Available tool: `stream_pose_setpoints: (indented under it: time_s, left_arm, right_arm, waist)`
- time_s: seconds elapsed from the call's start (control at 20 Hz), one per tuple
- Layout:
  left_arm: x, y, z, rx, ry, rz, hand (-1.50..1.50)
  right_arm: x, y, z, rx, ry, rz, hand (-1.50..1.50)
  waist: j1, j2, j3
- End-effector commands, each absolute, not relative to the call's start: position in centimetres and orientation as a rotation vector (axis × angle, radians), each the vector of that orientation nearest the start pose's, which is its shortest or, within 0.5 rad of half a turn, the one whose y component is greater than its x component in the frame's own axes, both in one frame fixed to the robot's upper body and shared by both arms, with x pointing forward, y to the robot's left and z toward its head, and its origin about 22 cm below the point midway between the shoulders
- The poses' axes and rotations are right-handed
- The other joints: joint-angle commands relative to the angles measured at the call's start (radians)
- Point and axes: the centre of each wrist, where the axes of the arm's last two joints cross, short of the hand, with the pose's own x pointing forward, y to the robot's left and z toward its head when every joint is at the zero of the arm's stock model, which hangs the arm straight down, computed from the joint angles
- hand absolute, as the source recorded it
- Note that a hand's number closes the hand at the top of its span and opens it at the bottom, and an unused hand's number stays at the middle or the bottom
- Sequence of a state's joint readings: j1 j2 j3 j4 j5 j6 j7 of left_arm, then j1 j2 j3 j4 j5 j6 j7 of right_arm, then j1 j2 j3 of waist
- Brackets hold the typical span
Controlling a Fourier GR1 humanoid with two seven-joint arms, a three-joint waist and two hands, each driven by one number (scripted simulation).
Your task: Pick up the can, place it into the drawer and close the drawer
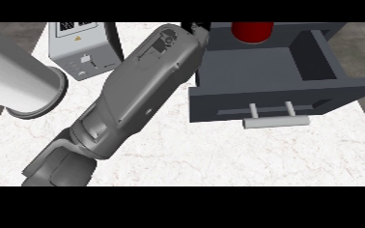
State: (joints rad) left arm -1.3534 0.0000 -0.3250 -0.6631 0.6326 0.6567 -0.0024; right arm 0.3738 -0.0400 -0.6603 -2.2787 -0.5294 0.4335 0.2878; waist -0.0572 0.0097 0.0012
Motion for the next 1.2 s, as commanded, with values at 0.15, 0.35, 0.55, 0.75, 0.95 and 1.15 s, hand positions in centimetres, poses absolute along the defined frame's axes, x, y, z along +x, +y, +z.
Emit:
stream_pose_setpoints:
  time_s: [0.15,0.35,0.55,0.75,0.95,1.15]
  left_arm:
    - [41.7,-2.1,21.8,-0.081,-1.684,0.066,1.5]
    - [42.1,-0.5,17.3,-0.075,-1.631,0.052,1.5]
    - [42.0,-1.7,19.1,-0.013,-1.656,0.025,1.5]
    - [41.8,-1.7,17.9,0.023,-1.632,0.037,-1.5]
    - [42.2,-1.2,17.4,0.06,-1.659,0.076,-1.5]
    - [41.9,-2.1,18.4,0.055,-1.634,0.075,-1.5]
  right_arm:
    - [8.4,-36.2,13.1,-0.097,-1.798,-0.1,-1.5]
    - [9.3,-35.9,13.0,-0.092,-1.814,-0.108,-1.5]
    - [8.7,-36.8,13.0,-0.116,-1.811,-0.092,-1.5]
    - [9.4,-35.2,13.0,-0.094,-1.804,-0.08,-1.5]
    - [9.0,-35.4,13.9,-0.104,-1.816,-0.093,-1.5]
    - [9.6,-35.1,13.7,-0.121,-1.821,-0.111,-1.5]
  waist:
    - [-0.032,0.004,0.001]
    - [-0.032,0.01,0.001]
    - [-0.037,0.008,0.001]
    - [-0.042,0.011,0.001]
    - [-0.037,0.009,0.0]
    - [-0.032,0.01,0.001]
